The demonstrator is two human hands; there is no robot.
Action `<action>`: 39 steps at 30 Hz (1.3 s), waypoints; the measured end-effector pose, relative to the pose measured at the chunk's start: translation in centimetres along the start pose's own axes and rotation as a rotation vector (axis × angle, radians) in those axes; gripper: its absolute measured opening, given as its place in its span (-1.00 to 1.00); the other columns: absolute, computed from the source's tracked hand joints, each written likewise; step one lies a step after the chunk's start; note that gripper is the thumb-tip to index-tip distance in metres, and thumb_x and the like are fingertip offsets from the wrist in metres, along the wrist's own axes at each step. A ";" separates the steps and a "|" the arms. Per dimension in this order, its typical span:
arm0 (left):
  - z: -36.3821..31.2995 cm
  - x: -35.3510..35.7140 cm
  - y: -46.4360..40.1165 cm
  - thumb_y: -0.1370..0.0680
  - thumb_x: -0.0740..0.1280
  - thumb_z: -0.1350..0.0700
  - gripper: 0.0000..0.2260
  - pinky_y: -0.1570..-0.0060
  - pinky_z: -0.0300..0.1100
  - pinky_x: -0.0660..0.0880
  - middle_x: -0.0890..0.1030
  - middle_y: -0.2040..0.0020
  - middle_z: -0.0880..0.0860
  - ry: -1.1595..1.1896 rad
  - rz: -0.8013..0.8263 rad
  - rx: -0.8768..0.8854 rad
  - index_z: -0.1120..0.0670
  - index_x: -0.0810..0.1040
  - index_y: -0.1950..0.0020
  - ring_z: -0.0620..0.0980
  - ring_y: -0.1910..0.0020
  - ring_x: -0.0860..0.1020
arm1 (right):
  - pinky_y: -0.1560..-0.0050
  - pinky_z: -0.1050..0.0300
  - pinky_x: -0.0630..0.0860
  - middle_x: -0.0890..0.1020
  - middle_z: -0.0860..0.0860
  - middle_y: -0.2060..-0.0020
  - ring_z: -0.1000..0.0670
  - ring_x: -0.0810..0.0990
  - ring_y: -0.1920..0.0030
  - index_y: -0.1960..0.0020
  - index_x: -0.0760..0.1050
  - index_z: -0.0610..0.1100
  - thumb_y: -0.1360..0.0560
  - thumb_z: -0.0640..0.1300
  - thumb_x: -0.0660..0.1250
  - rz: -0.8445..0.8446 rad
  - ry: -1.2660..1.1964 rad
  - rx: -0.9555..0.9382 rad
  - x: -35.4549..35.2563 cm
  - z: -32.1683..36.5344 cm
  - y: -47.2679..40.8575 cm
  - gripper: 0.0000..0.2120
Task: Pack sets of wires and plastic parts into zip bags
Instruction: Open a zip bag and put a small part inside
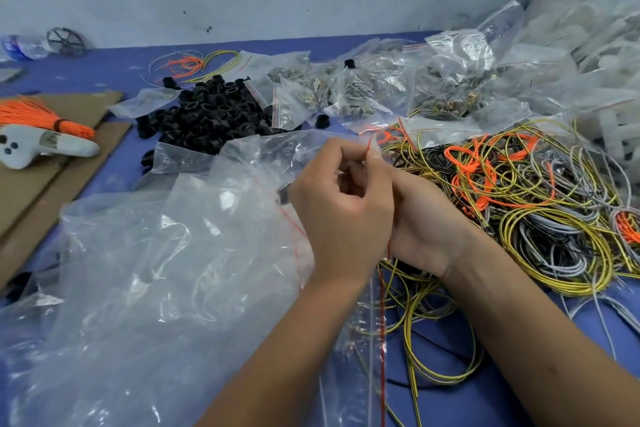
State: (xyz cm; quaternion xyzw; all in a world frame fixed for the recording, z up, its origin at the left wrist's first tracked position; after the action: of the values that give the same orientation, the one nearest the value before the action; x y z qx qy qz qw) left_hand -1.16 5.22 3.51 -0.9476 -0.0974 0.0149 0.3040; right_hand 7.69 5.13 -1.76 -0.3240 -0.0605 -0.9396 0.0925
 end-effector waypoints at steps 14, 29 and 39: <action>5.9 0.7 -0.6 -0.51 0.41 0.21 -0.85 0.31 -0.34 0.42 0.57 0.38 -0.09 -0.060 0.052 -0.312 0.08 0.56 0.26 -0.20 0.39 0.48 | 0.14 0.04 0.56 0.71 0.00 0.21 0.01 0.64 0.24 0.03 0.67 -0.19 -0.56 -0.26 0.41 -0.570 1.490 -0.834 0.5 6.7 3.6 -0.94; 8.1 0.9 -0.9 -0.51 0.39 0.12 -0.86 0.35 -0.25 0.40 0.57 0.41 -0.12 -0.157 0.128 -0.395 -0.01 0.60 0.26 -0.19 0.42 0.46 | -0.12 -0.15 0.53 0.70 -0.08 0.00 -0.22 0.58 -0.09 -0.20 0.60 -0.10 -0.51 0.02 0.48 -1.205 1.743 -0.472 -6.4 11.4 7.5 -0.68; 7.5 0.6 -1.3 -0.51 0.40 0.16 -0.85 0.40 -0.40 0.37 0.55 0.42 -0.17 -0.126 0.122 -0.385 0.02 0.59 0.26 -0.22 0.43 0.45 | 0.10 0.01 0.54 0.72 0.06 0.13 -0.02 0.64 0.16 -0.12 0.66 -0.09 -0.57 -0.10 0.45 -1.054 1.480 -0.941 -3.9 11.9 8.8 -0.85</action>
State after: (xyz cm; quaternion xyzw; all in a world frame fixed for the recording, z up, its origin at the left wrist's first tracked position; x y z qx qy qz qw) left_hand -1.50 10.65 -1.79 -0.9895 -0.0595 0.0735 0.1094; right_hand 19.72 -0.86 5.58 0.4019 0.2522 -0.7536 -0.4549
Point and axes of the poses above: each hand's wrist, its own y-axis away from the middle knuckle, its own x-axis out of the palm, z = x × y, the point moved 9 cm from there along -y, towards the middle knuckle
